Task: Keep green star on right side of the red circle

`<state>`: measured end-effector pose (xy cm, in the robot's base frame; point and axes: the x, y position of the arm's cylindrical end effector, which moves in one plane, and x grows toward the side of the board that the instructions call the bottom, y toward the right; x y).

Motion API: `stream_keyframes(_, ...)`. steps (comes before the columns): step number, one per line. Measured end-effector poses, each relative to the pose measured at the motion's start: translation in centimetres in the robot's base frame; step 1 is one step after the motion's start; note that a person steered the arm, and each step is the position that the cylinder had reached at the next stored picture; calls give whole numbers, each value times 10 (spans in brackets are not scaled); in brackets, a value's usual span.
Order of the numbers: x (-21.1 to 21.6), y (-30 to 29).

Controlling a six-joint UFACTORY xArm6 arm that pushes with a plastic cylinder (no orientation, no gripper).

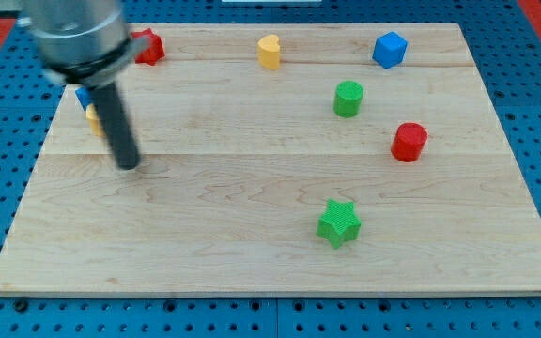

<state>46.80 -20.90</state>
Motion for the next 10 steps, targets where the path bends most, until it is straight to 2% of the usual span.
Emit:
stream_keyframes(1, -2, -83)
stream_keyframes(2, -42, -93)
stream_keyframes(3, -62, -57)
stream_keyframes(6, 105, 169)
stream_keyframes(7, 112, 251)
stream_keyframes(8, 60, 280)
stream_keyframes(9, 33, 318)
stream_keyframes(10, 33, 357)
